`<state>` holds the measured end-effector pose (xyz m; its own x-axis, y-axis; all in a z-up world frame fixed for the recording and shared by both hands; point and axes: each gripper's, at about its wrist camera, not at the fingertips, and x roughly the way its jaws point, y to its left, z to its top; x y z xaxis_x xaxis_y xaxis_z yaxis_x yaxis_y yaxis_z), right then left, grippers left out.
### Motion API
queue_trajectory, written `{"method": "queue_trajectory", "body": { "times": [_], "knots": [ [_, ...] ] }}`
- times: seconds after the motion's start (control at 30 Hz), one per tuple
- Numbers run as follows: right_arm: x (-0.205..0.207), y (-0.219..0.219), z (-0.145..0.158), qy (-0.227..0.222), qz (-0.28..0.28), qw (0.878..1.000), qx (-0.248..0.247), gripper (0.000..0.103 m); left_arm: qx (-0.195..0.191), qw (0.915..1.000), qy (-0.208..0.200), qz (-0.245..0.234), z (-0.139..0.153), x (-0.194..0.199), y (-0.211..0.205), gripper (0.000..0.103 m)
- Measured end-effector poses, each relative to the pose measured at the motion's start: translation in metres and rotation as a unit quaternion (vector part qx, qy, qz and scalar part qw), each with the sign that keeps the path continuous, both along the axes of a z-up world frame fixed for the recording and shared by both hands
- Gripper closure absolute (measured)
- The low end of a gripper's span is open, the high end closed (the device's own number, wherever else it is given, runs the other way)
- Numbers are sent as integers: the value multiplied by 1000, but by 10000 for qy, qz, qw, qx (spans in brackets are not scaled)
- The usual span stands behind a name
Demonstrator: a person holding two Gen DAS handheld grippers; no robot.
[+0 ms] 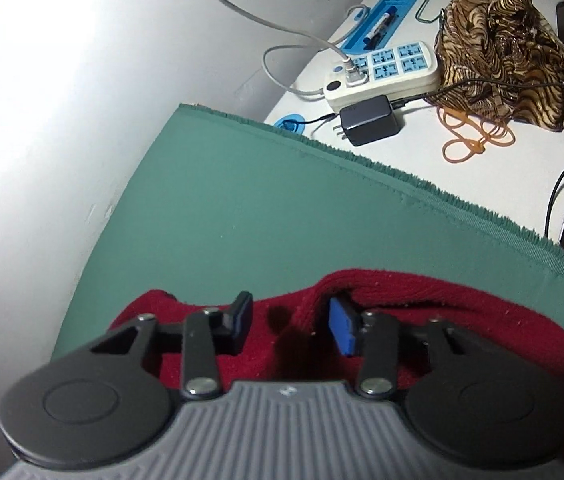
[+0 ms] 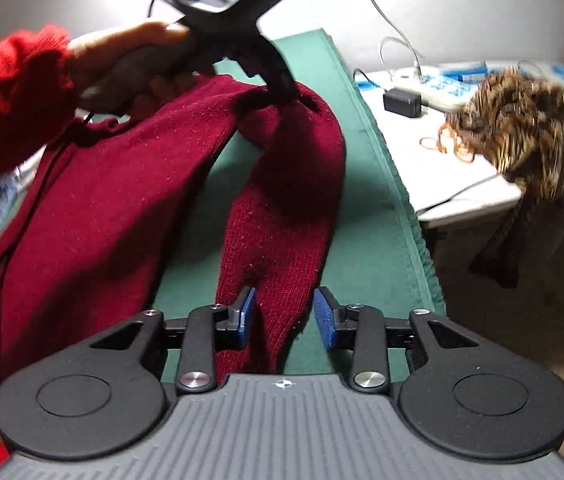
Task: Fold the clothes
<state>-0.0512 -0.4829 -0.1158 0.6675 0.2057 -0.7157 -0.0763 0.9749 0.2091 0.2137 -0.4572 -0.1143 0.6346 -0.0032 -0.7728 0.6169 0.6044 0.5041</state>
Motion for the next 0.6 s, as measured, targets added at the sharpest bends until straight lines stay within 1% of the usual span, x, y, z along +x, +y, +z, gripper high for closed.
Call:
{"method": "queue_trajectory", "body": {
  "times": [0.03,0.1,0.2,0.27,0.33,0.37,0.4,0.43,0.5,0.53,0.6],
  "knots": [
    [0,3,0,-38,8,9999,-142,99,-82,9999,-25,59,2,0,1,93],
    [7,-3,10,-265,-209,9986,-403,100,-263,9991,-259,199,10,-3,4,92],
    [19,-16,28,-651,-605,9929,-785,100,-858,9949,-181,507,32,0,25,92],
    [27,-25,40,-907,-868,9866,-1038,100,-1406,9875,-87,709,50,0,49,92],
    [35,-33,52,-1162,-1129,9783,-1288,100,-1959,9768,-53,858,68,-5,79,92],
    [39,-37,58,-1288,-1258,9735,-1413,100,-2193,9711,-53,937,75,-8,95,91],
    [43,-42,64,-1414,-1388,9681,-1536,100,-2291,9676,-23,1064,76,-11,111,90],
    [47,-44,74,-1633,-1500,9627,-1548,100,-2389,9637,7,1191,76,-15,127,90],
    [52,-41,99,-2251,-1600,9509,-1399,100,-2590,9556,130,1398,71,-25,160,90],
    [54,-34,110,-2595,-1511,9444,-1340,100,-2693,9513,216,1483,65,-32,177,91],
    [56,-12,128,-3226,-1006,9343,-1136,100,-2867,9436,467,1586,53,-47,206,90]
  ]
}}
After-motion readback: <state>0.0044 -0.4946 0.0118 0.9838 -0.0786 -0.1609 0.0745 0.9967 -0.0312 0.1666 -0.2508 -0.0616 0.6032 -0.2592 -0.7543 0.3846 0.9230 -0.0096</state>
